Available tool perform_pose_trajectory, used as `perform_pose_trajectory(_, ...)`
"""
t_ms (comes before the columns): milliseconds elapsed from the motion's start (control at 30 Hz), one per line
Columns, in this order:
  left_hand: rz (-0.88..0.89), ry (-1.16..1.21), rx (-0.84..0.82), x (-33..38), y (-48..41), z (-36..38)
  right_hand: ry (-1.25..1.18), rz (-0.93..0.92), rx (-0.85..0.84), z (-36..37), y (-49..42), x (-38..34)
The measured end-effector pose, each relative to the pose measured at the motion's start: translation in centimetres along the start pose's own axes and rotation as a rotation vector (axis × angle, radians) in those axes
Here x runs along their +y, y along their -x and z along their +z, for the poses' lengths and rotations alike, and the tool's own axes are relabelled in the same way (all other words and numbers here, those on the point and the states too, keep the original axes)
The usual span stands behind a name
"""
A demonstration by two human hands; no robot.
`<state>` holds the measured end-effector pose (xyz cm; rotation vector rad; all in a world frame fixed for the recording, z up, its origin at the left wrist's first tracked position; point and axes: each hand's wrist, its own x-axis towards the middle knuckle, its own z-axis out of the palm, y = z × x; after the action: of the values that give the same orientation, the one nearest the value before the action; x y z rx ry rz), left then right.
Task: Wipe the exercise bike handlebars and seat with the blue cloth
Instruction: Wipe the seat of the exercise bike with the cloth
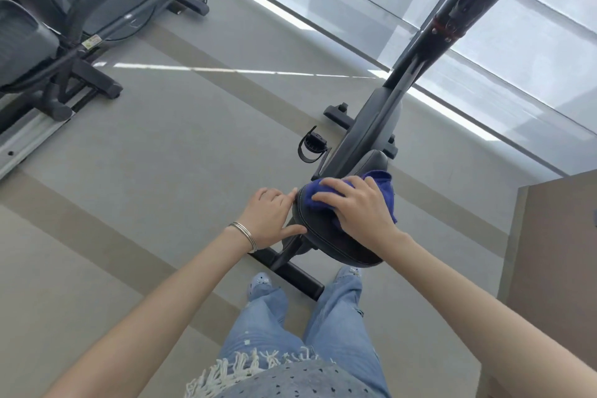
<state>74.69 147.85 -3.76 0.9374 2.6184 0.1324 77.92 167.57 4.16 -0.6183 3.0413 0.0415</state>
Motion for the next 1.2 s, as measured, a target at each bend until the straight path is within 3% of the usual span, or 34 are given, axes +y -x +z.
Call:
perform_pose_trajectory(100,0.001,0.006,-0.014,0.0,0.1,-0.1,-0.026,0.238,-0.098,0.2,-3.9,-1.9)
perform_pose_trajectory(200,0.003,0.020,-0.004,-0.1,0.1,-0.2,0.064,0.120,-0.085,0.9,-3.1,-3.5)
perform_pose_trajectory(400,0.032,-0.030,0.012,-0.4,0.3,0.2,0.079,-0.156,0.166,2.0,5.9,-3.1)
perform_pose_trajectory(500,0.049,-0.062,0.032,-0.7,0.3,0.2,0.076,-0.148,0.220,2.4,10.5,-0.7)
perform_pose_trajectory(633,0.058,-0.071,0.060,-0.6,0.3,0.0,-0.001,-0.032,0.194,2.0,10.4,0.2)
perform_pose_trajectory(733,0.033,-0.069,0.064,0.0,0.3,-0.4,-0.044,0.167,0.209,1.5,6.2,0.0)
perform_pose_trajectory(867,0.000,-0.094,0.058,0.4,0.6,-0.9,-0.056,0.455,0.019,1.0,1.7,2.2)
perform_pose_trajectory(933,-0.009,-0.101,0.059,0.7,0.6,-1.0,-0.050,0.515,0.022,1.2,1.1,2.0)
perform_pose_trajectory(1000,-0.023,-0.097,0.040,1.1,0.7,-1.2,-0.009,0.478,0.115,1.5,2.0,0.1)
perform_pose_trajectory(1067,-0.051,-0.076,0.032,1.5,0.7,-1.1,0.034,0.321,0.211,2.2,4.7,-2.2)
perform_pose_trajectory(1200,-0.084,-0.086,0.021,2.0,0.5,-1.0,0.044,-0.043,0.203,3.3,9.5,-2.6)
